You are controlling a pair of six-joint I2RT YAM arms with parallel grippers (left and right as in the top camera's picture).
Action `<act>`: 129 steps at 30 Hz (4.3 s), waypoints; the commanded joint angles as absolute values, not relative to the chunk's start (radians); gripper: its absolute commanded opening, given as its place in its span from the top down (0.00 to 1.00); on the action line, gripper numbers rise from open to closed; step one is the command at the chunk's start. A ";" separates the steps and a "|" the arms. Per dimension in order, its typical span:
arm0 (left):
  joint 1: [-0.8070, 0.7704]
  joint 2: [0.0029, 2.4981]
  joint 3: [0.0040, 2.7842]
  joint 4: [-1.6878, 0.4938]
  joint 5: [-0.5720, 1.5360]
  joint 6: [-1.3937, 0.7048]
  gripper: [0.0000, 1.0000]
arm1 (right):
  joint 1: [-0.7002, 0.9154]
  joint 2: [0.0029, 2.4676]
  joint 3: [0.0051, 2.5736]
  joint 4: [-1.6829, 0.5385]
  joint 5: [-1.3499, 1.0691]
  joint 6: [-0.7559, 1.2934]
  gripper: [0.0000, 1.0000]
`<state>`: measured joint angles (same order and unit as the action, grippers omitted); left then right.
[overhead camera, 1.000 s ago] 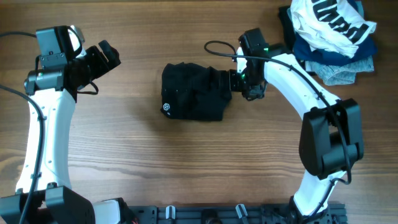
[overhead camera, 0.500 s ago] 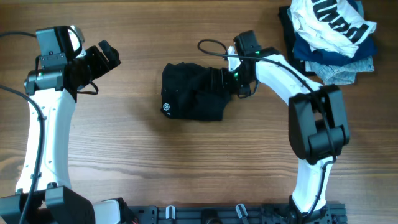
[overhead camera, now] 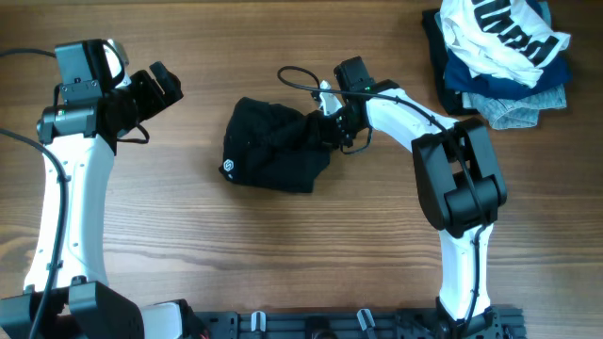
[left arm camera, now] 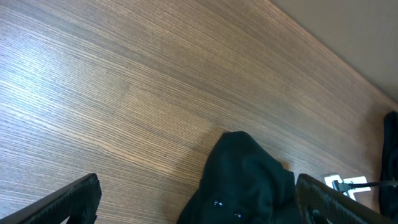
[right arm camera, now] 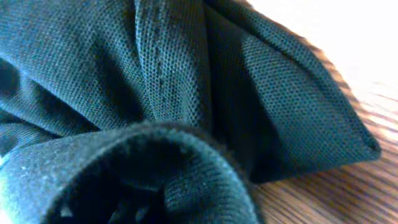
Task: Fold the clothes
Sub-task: 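Lift the bundle with the right gripper and carry it to the top-right clothes stack, then lower the bundle onto the clothes stack and open the right gripper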
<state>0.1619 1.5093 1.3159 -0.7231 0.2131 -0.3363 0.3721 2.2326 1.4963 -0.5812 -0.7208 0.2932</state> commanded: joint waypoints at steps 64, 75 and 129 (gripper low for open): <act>0.166 1.521 1.309 -0.742 0.207 -0.345 0.00 | -0.499 2.087 1.518 0.039 -0.823 0.619 0.07; 0.166 1.521 1.309 -0.740 0.207 -0.345 0.00 | -0.494 1.713 1.518 -0.297 -0.463 0.284 0.00; 0.166 1.521 1.309 -0.685 0.058 -0.345 0.00 | -0.268 1.558 1.518 -0.215 -0.054 -0.022 0.00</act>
